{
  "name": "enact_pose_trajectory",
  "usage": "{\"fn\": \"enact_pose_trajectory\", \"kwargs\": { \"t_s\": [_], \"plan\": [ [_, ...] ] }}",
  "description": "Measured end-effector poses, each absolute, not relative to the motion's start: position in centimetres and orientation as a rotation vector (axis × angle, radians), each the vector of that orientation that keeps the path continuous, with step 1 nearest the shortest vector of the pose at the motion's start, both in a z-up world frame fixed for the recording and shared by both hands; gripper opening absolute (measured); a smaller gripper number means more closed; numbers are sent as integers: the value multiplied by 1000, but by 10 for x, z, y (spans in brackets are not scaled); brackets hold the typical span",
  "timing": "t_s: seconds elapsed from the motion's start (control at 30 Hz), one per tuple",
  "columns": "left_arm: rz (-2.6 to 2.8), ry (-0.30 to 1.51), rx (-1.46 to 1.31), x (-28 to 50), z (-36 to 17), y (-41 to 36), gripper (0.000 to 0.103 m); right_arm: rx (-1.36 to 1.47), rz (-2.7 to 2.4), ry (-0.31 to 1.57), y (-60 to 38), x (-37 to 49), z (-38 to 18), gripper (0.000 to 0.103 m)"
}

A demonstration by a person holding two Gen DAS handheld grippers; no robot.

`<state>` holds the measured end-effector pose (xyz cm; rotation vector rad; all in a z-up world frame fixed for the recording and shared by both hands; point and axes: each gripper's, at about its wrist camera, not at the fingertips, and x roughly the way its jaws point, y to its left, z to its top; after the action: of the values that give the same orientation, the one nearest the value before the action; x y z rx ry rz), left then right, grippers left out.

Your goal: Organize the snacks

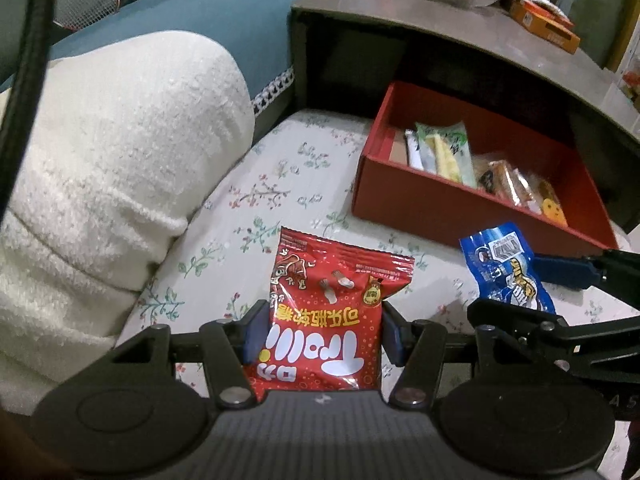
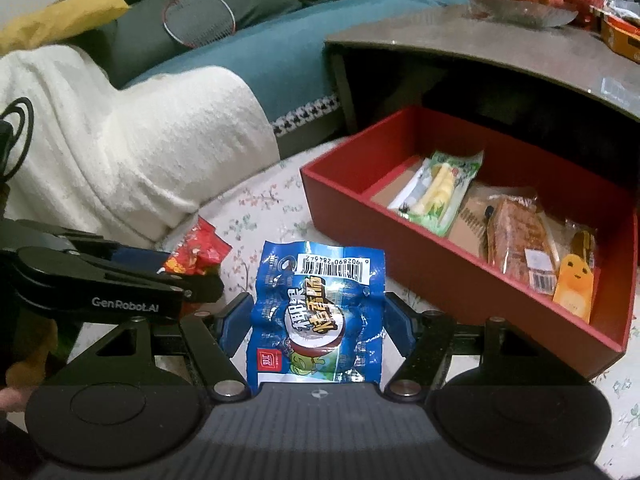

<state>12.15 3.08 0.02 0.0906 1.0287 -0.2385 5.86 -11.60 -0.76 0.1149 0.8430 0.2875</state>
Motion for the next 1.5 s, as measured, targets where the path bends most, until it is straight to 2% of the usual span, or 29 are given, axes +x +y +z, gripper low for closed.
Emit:
{"fn": "enact_pose_trajectory", "kwargs": {
  "t_s": [1.5],
  "plan": [
    [-293, 930, 91, 124, 23, 2, 50, 196, 235, 753, -153, 61, 19, 75]
  ]
}}
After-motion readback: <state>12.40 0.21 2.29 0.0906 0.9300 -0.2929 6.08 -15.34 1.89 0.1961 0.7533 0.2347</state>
